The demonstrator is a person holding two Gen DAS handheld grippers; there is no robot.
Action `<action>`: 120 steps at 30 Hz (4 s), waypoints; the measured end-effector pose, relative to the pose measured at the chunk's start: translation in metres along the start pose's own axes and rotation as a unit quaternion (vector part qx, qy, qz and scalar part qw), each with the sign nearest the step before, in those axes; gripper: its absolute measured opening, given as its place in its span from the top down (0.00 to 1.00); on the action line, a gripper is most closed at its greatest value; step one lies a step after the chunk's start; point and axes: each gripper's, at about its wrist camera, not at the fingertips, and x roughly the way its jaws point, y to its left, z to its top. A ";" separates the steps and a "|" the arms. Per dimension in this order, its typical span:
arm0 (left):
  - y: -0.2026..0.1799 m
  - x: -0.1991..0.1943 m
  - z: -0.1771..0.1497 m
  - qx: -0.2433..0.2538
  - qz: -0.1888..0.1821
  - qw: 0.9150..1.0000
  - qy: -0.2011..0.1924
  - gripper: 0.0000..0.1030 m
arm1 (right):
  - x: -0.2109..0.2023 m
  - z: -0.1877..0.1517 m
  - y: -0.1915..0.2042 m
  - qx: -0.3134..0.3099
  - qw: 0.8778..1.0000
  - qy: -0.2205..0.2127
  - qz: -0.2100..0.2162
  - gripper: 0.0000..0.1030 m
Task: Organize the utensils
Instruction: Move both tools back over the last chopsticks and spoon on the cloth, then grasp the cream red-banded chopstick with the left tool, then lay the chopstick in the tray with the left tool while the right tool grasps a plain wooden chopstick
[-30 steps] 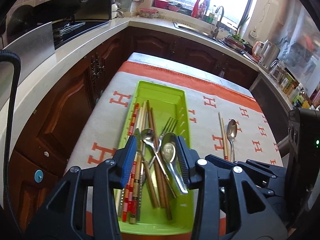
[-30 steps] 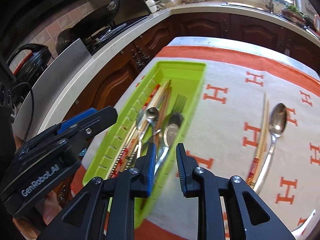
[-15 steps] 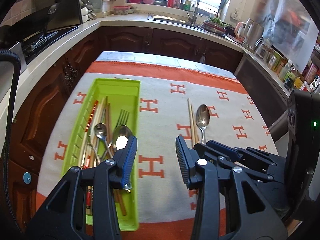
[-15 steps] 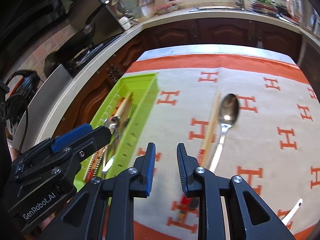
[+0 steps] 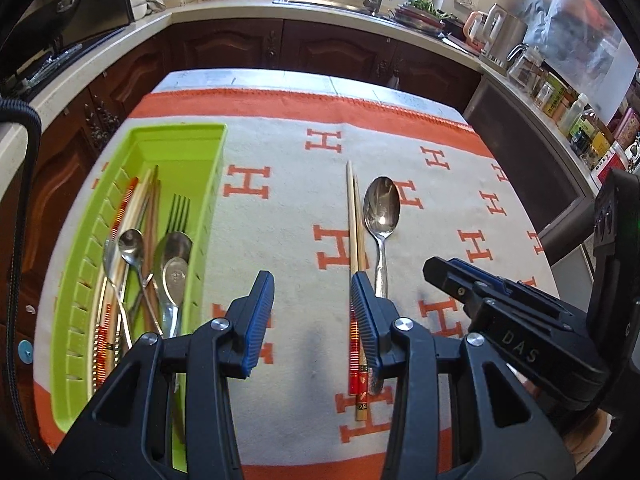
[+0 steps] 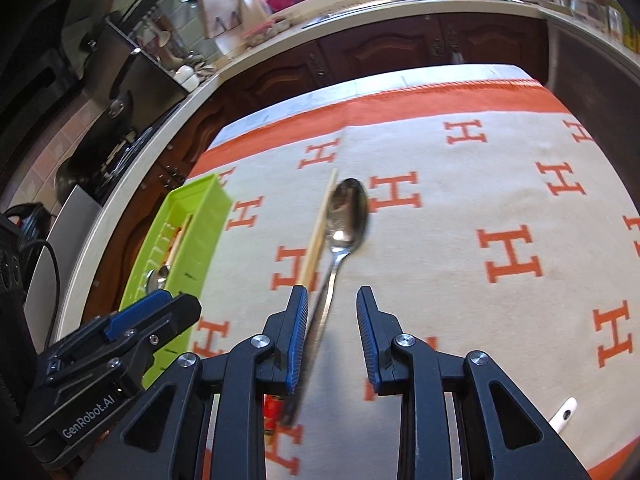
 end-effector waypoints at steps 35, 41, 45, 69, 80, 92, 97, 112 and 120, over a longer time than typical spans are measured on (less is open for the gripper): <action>-0.020 0.069 -0.012 0.017 0.015 0.998 0.064 0.64 | 0.028 -0.007 -0.030 0.031 0.999 0.009 0.012 0.75; -0.026 0.074 -0.014 0.048 0.053 0.996 0.056 0.64 | 0.025 -0.008 -0.032 0.031 0.999 0.008 0.010 0.75; -0.031 0.078 -0.014 0.064 0.067 0.995 0.042 0.59 | 0.025 -0.008 -0.033 0.031 0.999 0.008 0.010 0.75; -0.011 0.020 -0.013 0.044 0.015 0.999 -0.029 0.97 | 0.019 -0.011 0.003 -0.013 1.000 0.006 -0.002 0.75; 0.090 -0.035 -0.003 -0.022 0.079 0.994 -0.072 0.97 | 0.038 -0.013 0.040 -0.042 0.999 0.019 -0.015 0.75; 0.137 -0.007 -0.011 -0.039 0.057 0.997 -0.037 0.97 | 0.072 -0.008 0.075 -0.078 0.994 0.037 -0.066 0.75; 0.144 -0.002 -0.015 -0.051 0.045 0.997 -0.032 0.96 | 0.083 -0.010 0.079 -0.089 0.990 0.046 -0.096 0.75; 0.141 -0.004 -0.022 -0.058 0.022 0.998 -0.019 0.96 | 0.084 -0.010 0.072 -0.064 0.991 0.026 -0.111 0.93; 0.140 -0.013 -0.024 -0.059 0.026 0.998 -0.018 0.96 | 0.063 -0.011 0.082 -0.043 0.997 0.025 -0.065 0.94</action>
